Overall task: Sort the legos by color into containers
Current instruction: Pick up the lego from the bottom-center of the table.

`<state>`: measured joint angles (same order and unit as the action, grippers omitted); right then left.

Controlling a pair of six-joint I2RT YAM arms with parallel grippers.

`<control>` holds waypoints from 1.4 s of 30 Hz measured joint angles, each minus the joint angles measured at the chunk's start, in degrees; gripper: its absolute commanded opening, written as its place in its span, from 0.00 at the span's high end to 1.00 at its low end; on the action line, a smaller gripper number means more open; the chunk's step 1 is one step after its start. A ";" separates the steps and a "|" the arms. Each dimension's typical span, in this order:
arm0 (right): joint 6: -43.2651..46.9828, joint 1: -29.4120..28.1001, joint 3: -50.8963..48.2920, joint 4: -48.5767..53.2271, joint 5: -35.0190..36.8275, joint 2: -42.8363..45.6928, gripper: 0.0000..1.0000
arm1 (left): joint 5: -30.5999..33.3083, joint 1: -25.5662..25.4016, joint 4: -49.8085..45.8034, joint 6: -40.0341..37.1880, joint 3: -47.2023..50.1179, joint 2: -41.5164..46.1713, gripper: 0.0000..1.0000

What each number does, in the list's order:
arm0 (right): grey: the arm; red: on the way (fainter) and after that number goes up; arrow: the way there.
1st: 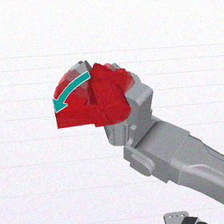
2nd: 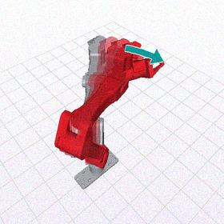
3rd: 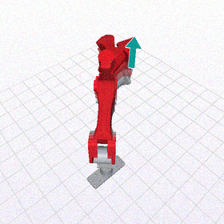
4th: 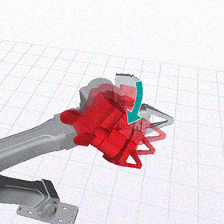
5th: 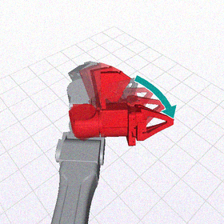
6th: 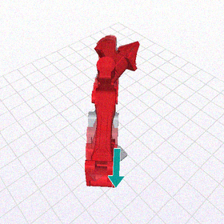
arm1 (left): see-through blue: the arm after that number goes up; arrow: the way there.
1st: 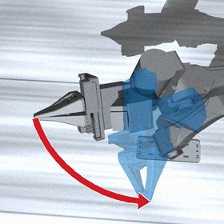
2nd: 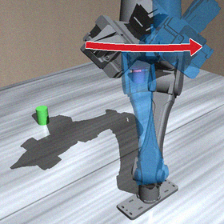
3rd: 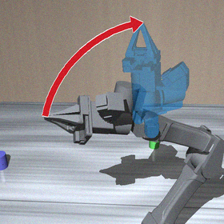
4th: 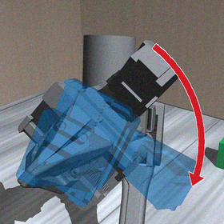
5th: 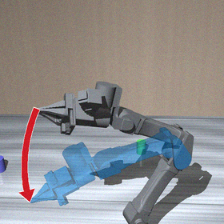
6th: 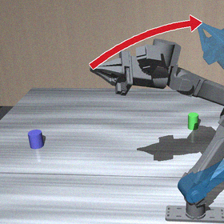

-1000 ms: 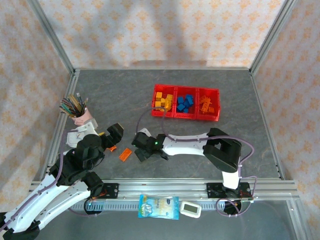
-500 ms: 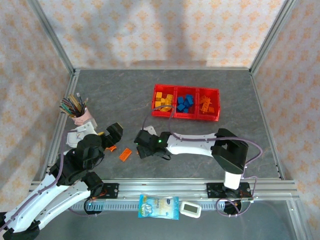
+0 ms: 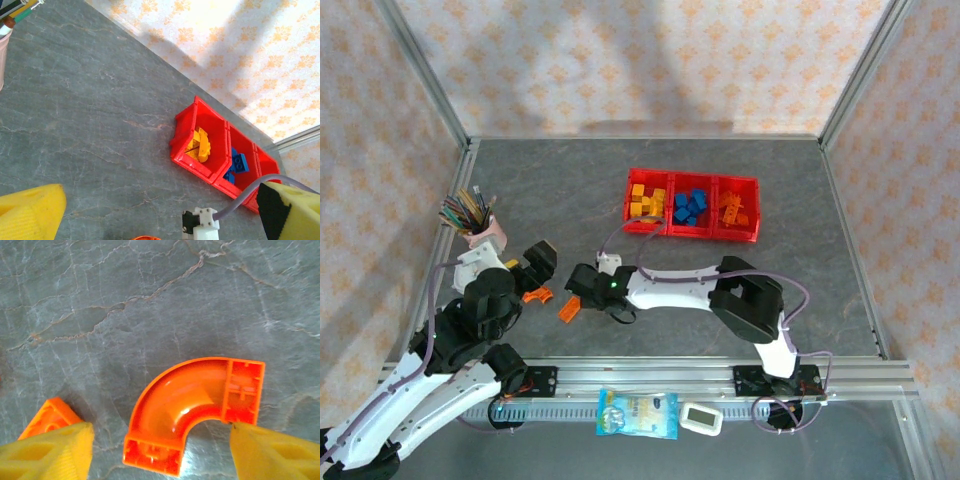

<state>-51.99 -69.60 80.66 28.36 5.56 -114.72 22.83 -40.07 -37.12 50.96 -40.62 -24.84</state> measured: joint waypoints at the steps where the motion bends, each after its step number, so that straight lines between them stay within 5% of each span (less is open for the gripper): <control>1: -0.31 -0.07 0.35 0.17 0.26 -0.28 0.32 | 0.00 0.00 0.00 -0.02 0.00 -0.02 0.01; 24: -6.58 -3.10 2.08 4.39 4.15 -1.51 0.37 | -0.04 0.00 0.02 -0.02 0.33 0.11 0.01; 42: -5.09 -2.56 2.95 4.66 4.44 -4.79 0.61 | 0.04 0.00 0.02 0.04 0.72 1.36 0.01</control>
<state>-57.08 -72.16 83.61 33.01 10.00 -119.50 22.87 -40.07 -37.10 51.00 -39.90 -23.49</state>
